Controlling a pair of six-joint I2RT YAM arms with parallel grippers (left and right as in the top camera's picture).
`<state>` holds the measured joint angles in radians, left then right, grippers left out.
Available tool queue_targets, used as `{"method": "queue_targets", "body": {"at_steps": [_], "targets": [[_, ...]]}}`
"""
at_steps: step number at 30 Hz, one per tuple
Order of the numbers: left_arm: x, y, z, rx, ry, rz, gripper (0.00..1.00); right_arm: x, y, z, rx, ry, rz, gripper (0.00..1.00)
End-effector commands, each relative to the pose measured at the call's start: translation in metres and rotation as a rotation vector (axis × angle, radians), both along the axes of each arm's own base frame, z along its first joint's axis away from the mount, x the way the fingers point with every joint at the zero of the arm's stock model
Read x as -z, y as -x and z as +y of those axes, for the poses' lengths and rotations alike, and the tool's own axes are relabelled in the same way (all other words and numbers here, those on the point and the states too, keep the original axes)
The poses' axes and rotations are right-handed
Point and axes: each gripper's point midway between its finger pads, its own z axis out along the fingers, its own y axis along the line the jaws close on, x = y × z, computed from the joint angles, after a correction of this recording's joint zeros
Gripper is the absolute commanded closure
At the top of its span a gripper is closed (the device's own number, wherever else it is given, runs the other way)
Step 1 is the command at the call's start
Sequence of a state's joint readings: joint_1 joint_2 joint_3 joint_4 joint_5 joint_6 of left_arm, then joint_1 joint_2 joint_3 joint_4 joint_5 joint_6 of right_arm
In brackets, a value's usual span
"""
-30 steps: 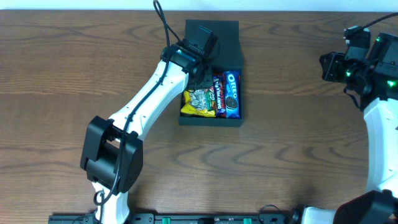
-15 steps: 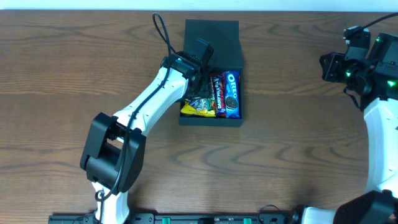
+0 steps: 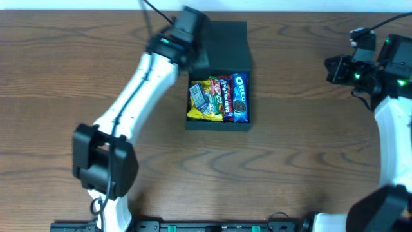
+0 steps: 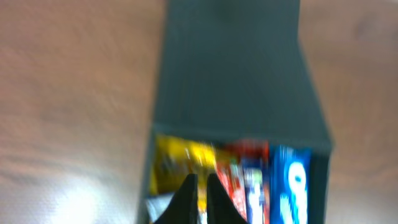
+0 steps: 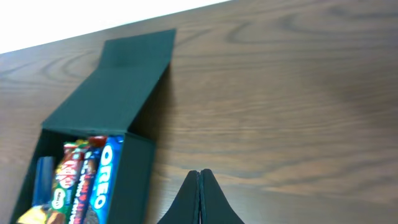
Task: Pack container
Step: 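Raise both grippers to the box lid's far edge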
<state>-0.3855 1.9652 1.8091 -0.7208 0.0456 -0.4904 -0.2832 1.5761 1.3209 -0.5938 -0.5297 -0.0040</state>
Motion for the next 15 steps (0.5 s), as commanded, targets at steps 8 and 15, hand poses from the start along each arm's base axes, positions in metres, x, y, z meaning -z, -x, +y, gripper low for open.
{"method": "queue_targets", "body": {"at_steps": [8,15], "targets": [[0.08,-0.055,0.056,-0.148,0.248,0.144,0.94,0.075,-0.043,0.082,-0.162,-0.371,0.143,0.99],[0.14,-0.072,0.025,-0.11,0.383,0.304,0.94,0.118,-0.09,0.12,-0.179,-0.49,0.264,0.99]]}}
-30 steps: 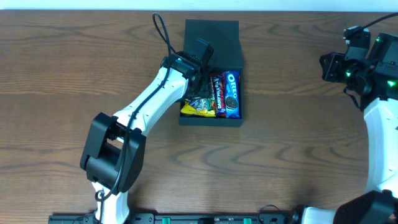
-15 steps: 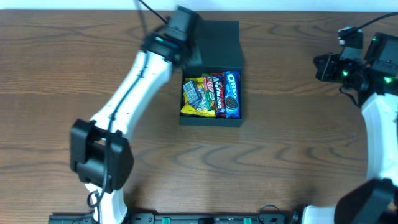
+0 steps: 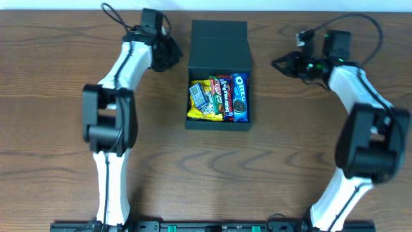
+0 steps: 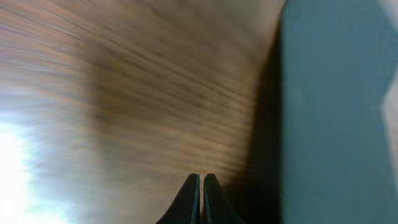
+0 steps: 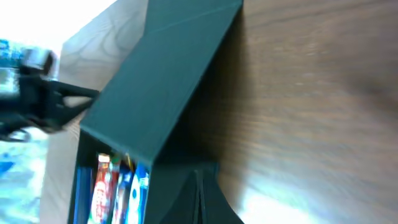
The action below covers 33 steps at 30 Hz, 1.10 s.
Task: Pack container
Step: 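Raise both grippers to the box lid's far edge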
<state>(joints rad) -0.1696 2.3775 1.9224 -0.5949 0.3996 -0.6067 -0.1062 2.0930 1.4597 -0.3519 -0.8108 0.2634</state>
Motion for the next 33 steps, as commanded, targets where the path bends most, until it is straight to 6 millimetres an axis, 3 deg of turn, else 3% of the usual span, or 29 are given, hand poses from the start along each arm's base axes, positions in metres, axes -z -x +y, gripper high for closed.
{"method": "queue_targets", "body": {"at_steps": [1,4,10,20,29,33], "targets": [[-0.004,-0.011,-0.015,0.014,0.082,0.028,0.95,0.001,-0.023,0.016,0.007,-0.096,0.069,0.99],[0.006,-0.015,-0.016,0.012,0.078,0.059,0.94,0.016,-0.035,0.024,0.003,-0.126,0.14,0.99],[0.015,-0.016,-0.025,0.035,0.131,0.075,0.94,0.049,-0.031,0.045,-0.03,-0.134,0.241,0.99],[0.014,-0.019,-0.027,0.037,0.137,0.062,0.94,0.072,-0.018,0.068,-0.07,-0.131,0.306,0.99],[0.0,-0.029,-0.042,0.069,0.226,0.009,0.94,0.05,-0.027,0.094,-0.166,-0.21,0.185,0.99],[-0.01,-0.033,-0.051,0.12,0.276,-0.038,0.94,0.025,-0.032,0.101,-0.248,-0.3,0.074,0.99]]}}
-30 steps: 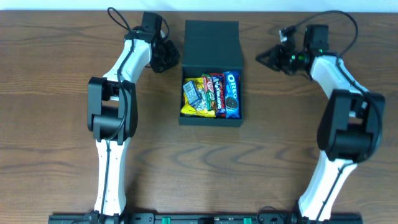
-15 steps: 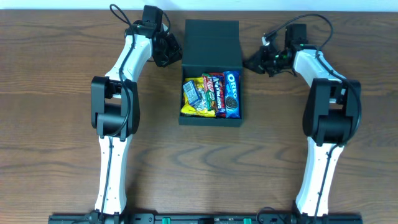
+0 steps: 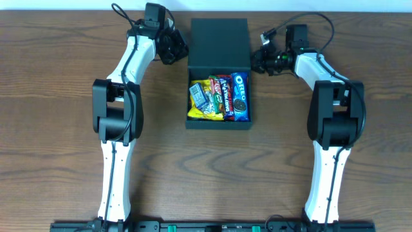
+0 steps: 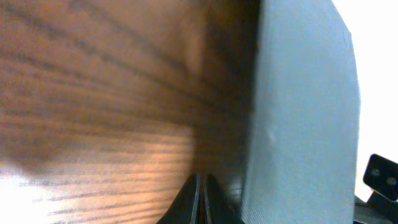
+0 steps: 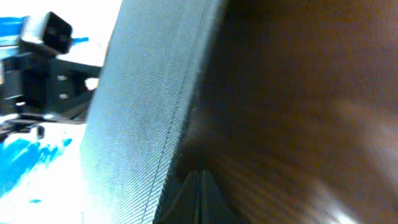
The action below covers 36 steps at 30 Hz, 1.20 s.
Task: Pack container
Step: 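Raise both grippers to the box lid's far edge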
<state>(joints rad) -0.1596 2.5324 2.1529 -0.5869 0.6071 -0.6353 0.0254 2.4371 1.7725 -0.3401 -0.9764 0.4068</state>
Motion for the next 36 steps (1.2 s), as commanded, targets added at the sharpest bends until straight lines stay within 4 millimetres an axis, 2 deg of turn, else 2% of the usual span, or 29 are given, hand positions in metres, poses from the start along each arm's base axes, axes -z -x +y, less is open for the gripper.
{"method": "queue_targets", "body": {"at_steps": [1,7,11,14,18,21,26,36], "targets": [[-0.003,0.001,-0.02,0.068,0.083,-0.016,0.94,-0.029,0.004,0.019,-0.109,-0.142,-0.077,0.99],[-0.026,-0.006,-0.028,0.137,0.139,-0.104,0.95,-0.048,0.004,0.019,-0.156,-0.212,-0.141,0.99],[-0.058,-0.016,-0.032,0.189,0.176,-0.197,0.94,-0.067,0.002,0.016,-0.188,-0.249,-0.19,0.98],[-0.091,-0.022,-0.036,0.235,0.194,-0.284,0.94,-0.086,-0.003,0.015,-0.206,-0.262,-0.242,0.98],[-0.121,-0.025,-0.037,0.269,0.177,-0.355,0.95,-0.115,-0.01,0.014,-0.22,-0.262,-0.316,0.98],[-0.136,-0.023,-0.036,0.289,0.165,-0.386,0.94,-0.136,-0.013,0.014,-0.226,-0.258,-0.364,0.98],[-0.158,-0.009,-0.037,0.374,0.143,-0.427,0.95,-0.175,-0.003,0.017,-0.28,-0.296,-0.43,0.99],[-0.189,0.032,-0.031,0.529,0.056,-0.46,0.95,-0.217,0.016,0.02,-0.323,-0.316,-0.485,0.98]]}}
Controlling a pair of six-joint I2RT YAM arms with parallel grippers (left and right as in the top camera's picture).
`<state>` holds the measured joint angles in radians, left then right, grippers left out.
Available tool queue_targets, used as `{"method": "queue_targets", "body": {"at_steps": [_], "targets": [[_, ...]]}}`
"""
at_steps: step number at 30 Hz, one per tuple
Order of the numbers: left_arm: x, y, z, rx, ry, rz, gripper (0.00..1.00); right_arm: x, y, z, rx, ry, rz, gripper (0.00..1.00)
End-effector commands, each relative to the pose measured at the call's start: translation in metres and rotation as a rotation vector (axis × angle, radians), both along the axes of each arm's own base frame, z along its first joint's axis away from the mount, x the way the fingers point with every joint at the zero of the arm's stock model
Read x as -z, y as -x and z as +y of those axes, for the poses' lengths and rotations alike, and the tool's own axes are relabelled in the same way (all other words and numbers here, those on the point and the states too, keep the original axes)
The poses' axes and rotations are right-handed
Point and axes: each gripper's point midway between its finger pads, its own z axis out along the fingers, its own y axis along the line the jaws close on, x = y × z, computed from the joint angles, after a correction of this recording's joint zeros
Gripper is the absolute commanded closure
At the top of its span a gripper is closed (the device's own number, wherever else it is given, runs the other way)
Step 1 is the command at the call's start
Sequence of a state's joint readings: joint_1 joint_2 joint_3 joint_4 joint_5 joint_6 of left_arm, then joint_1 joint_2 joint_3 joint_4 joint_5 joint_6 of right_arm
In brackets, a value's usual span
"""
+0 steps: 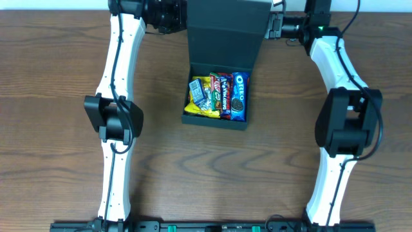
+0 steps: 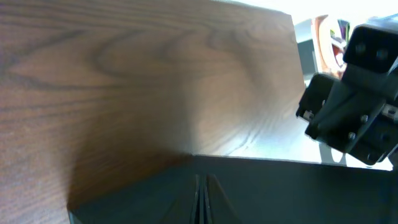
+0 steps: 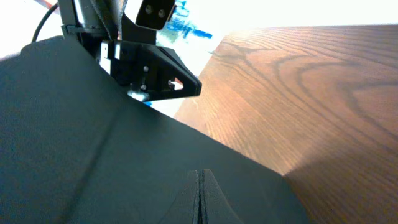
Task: Pack container
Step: 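Raise both grippers to the box lid's far edge, then push the lid forward with both grippers to close the box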
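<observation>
A black box [image 1: 215, 124] sits mid-table, holding an Oreo pack [image 1: 239, 96], candy bars [image 1: 219, 95] and a yellow bag [image 1: 195, 106]. Its hinged lid [image 1: 225, 29] stands raised at the far end, tilted toward the camera. My left gripper [image 1: 181, 15] is shut, with its tips [image 2: 203, 179] against the lid's left side [image 2: 261, 193]. On the lid's right side [image 3: 93, 143] my right gripper [image 1: 270, 26] is shut too, its tips [image 3: 200, 174] pressed to the dark surface. Nothing is held between either pair of fingers.
The wooden table [image 1: 58, 129] surrounds the box. Its far edge [image 1: 64, 9] runs just behind both arms. Each wrist view shows the other arm's gripper across the lid.
The lid lay flat behind the box with a gripper at each side edge. Now it stands raised off the table, both shut grippers higher and still against its sides.
My left gripper was over the open box and the right one far off at the right. Both then stood beside the flat lid, then touched its side edges. Now the lid is tipped up between them.
</observation>
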<state>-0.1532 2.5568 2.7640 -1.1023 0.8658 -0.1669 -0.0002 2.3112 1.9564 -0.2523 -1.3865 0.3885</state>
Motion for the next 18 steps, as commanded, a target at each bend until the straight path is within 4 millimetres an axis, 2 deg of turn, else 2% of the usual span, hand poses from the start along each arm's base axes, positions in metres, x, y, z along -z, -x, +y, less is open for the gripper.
{"method": "queue_targets", "body": {"at_steps": [1,6,9,12,14,16,18], "targets": [[-0.023,0.016,-0.003,0.106,-0.029,-0.114,0.95,-0.04,0.017,0.009,-0.056,-0.021,-0.078,0.98],[-0.026,0.044,0.0,0.201,-0.08,-0.121,0.94,-0.043,0.034,0.017,-0.081,-0.01,-0.06,0.99],[-0.011,0.058,0.007,0.213,-0.167,-0.061,0.94,-0.024,0.038,0.021,-0.033,0.078,0.008,0.99],[-0.001,0.067,0.011,0.224,-0.226,-0.026,0.94,0.004,0.042,0.015,0.035,0.227,0.08,0.99],[0.001,0.071,0.012,0.226,-0.242,-0.013,0.94,0.015,0.048,0.008,0.063,0.327,0.098,0.99],[-0.001,0.074,0.014,0.225,-0.252,-0.006,0.94,0.013,0.055,0.003,0.077,0.391,0.088,0.98],[-0.008,0.079,0.015,0.241,-0.258,-0.022,0.94,0.003,0.061,-0.003,0.095,0.442,0.054,0.99]]}}
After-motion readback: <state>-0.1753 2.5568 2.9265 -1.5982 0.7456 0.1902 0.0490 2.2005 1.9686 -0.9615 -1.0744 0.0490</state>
